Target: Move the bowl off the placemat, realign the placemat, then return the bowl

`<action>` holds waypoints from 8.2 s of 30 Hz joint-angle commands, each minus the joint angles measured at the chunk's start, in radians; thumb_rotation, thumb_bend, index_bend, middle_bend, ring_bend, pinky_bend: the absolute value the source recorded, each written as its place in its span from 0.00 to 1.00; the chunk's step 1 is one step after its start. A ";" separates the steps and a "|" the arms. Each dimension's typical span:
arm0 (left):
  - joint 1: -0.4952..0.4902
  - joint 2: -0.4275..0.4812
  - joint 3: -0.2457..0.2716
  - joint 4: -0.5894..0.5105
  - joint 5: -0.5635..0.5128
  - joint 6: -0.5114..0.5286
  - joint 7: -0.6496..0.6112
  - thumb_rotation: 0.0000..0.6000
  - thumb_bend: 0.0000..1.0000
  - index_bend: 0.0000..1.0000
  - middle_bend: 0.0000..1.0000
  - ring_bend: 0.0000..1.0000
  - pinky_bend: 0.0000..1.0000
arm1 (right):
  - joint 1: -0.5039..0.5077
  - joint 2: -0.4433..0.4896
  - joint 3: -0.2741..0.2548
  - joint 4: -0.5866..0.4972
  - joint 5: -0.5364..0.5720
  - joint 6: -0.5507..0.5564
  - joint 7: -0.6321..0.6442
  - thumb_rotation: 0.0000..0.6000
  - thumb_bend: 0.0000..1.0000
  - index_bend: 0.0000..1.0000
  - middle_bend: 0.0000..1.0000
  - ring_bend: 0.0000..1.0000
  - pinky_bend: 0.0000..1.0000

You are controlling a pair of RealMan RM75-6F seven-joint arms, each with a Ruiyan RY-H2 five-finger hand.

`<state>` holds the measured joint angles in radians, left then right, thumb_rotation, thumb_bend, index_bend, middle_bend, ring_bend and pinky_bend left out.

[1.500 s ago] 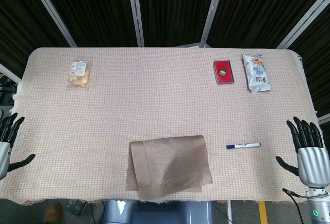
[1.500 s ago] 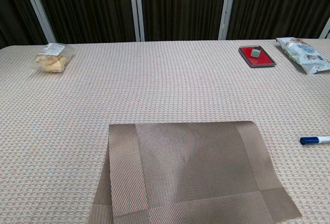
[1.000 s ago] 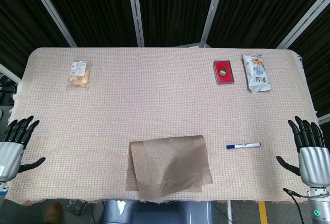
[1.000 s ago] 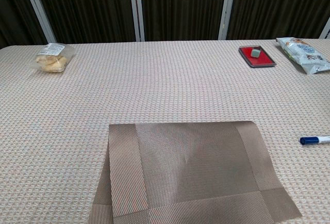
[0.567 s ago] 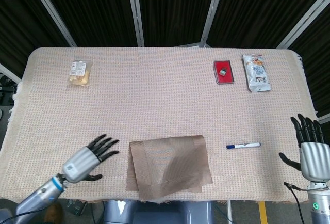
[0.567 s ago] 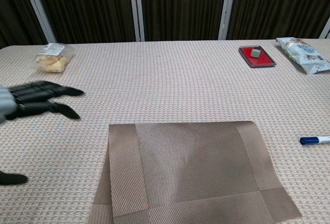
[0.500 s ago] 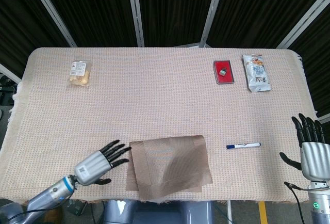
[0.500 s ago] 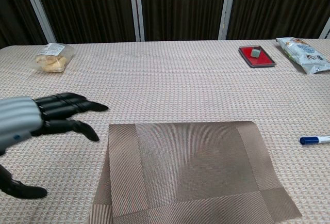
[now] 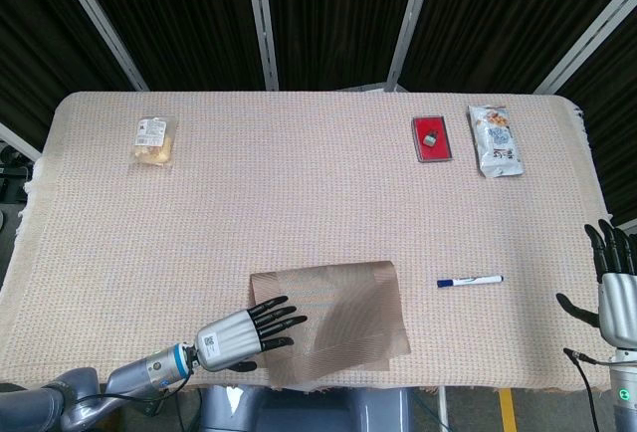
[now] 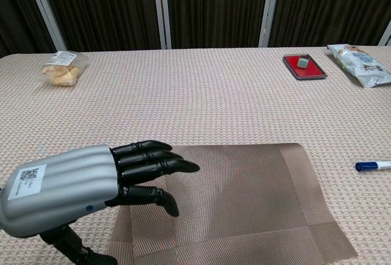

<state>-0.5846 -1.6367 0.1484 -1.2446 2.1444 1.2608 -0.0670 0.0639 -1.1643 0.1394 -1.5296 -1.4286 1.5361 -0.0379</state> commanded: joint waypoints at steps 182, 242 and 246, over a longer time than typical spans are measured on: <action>0.345 0.587 -0.229 -0.625 -0.788 0.247 0.308 1.00 0.00 0.00 0.00 0.00 0.00 | 0.037 0.026 -0.062 -0.073 -0.120 -0.043 0.023 1.00 0.00 0.00 0.00 0.00 0.00; 0.348 0.575 -0.238 -0.687 -0.885 0.148 0.491 1.00 0.00 0.00 0.00 0.00 0.00 | 0.470 -0.279 -0.268 -0.042 -0.505 -0.621 -0.369 1.00 0.00 0.23 0.00 0.00 0.00; 0.347 0.577 -0.239 -0.689 -0.886 0.145 0.489 1.00 0.00 0.00 0.00 0.00 0.00 | 0.469 -0.271 -0.281 -0.047 -0.496 -0.624 -0.387 1.00 0.00 0.23 0.00 0.00 0.00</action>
<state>-0.2371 -1.0597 -0.0901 -1.9338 1.2586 1.4055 0.4218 0.5335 -1.4372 -0.1393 -1.5752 -1.9268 0.9132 -0.4231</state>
